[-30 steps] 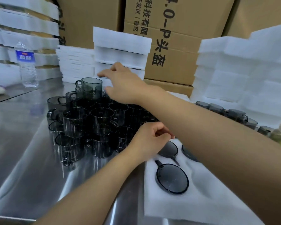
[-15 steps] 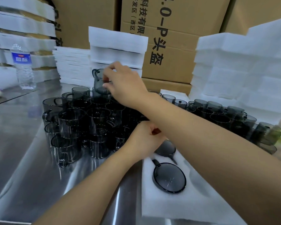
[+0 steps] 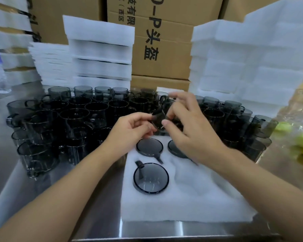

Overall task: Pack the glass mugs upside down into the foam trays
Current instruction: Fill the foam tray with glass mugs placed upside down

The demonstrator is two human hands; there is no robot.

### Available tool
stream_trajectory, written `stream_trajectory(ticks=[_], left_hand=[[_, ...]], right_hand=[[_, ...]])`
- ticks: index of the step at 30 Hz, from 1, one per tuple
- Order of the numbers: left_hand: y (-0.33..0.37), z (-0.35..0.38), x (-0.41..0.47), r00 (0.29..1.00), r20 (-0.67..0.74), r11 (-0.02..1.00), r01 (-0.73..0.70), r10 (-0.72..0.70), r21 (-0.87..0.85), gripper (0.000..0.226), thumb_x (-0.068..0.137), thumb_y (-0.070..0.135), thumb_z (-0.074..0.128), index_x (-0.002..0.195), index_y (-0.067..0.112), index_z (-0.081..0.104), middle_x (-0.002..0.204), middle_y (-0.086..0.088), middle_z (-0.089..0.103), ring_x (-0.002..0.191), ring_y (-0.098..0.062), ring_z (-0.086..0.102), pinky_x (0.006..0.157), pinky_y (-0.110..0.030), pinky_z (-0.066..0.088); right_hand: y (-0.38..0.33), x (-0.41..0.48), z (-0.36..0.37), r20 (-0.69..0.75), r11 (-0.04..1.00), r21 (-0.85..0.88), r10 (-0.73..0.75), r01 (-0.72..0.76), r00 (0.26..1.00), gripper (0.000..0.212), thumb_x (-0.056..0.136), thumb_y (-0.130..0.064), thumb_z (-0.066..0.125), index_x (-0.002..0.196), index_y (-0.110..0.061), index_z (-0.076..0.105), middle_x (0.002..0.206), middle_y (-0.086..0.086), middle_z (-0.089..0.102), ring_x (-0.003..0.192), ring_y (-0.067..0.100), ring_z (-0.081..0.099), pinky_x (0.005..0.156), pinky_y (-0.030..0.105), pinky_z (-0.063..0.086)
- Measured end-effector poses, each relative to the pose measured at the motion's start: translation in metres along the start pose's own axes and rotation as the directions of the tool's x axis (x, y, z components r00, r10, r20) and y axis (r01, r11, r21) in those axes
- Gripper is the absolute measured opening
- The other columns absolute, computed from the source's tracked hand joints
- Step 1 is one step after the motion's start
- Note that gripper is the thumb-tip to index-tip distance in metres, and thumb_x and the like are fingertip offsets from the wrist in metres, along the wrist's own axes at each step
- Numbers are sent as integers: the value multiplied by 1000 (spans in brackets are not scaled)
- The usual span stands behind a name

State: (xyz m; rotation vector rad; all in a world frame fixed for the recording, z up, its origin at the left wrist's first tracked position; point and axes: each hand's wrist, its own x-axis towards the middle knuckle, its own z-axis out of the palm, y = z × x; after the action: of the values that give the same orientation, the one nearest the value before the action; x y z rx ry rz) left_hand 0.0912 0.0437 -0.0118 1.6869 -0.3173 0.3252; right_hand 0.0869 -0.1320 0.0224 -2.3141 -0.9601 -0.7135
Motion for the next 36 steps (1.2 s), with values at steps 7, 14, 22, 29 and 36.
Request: stream_trajectory(ticks=[7,14,22,29,36], left_hand=[[9,0,-8,991,111,997,-77,78,-16,54,84,-18,51,120,22,57,87,0,73,80,-6,68,76,-18,53],[17,-1,-14,976,208,994,-82,66,67,42,71,10,69,112,21,65,103,-19,70,91,-9,65,86,-20,51],[16,1,-14,967,245,996,-86,74,38,38,75,30,66,113,25,62,106,13,72,103,-4,65,85,-16,48],[13,-3,-12,956,289,999,-52,47,12,51,70,25,71,120,22,60,109,0,72,109,-13,64,93,-22,49],[13,-7,-13,901,434,990,-46,-17,133,92,46,64,84,126,33,52,121,1,66,116,-8,58,95,-22,45]], right_hand=[[3,-17,4,-92,975,103,-186,195,978,14,77,-11,69,88,-6,64,118,4,44,111,22,48,96,25,39],[6,-20,-7,-94,980,198,-16,34,995,56,70,-19,78,122,-16,59,116,-2,59,111,15,51,97,21,38],[7,-20,-7,-96,974,191,-104,121,990,76,62,-31,88,128,-17,51,113,-12,54,105,8,46,93,16,38],[8,-19,-5,-59,980,116,-158,164,986,75,63,-36,86,127,-13,55,119,2,41,115,22,45,103,32,39],[7,-23,-12,-45,969,228,-84,92,995,50,71,-23,72,119,-15,59,108,1,43,102,6,46,90,13,36]])
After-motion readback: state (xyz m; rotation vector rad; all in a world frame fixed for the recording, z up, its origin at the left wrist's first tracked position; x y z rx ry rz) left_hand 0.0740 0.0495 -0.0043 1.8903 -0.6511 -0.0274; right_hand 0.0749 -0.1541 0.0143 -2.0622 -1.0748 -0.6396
